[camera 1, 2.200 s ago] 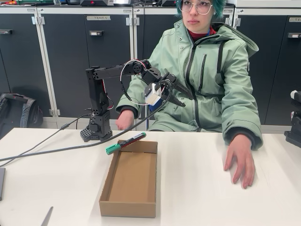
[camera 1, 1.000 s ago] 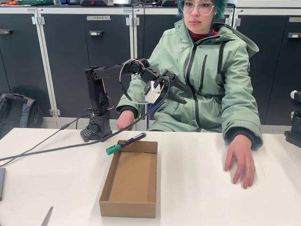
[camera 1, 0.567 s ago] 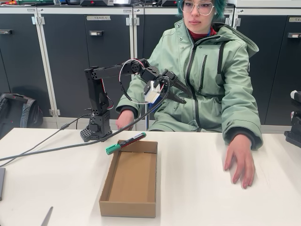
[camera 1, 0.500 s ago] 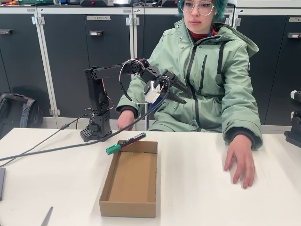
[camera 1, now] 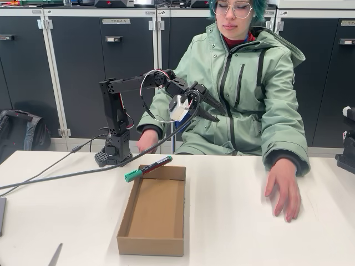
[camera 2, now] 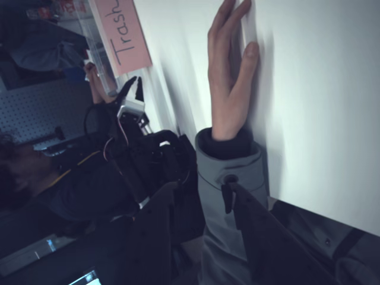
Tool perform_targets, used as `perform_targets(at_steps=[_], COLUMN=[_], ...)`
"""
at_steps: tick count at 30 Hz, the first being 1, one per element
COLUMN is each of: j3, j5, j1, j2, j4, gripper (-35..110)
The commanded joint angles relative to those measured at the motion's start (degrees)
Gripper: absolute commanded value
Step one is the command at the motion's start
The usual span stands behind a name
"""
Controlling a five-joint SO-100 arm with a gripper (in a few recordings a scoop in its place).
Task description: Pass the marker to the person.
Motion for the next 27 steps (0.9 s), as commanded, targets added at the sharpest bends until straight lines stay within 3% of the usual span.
perform_targets(at_steps=[1,27], j3=[-0.6,-1.1], j5=[-0.8,-1.1], j1=[-0.4,-0.4], j2=[4.0,3.7], j4=[-0.4,-0.4], gripper=[13,11])
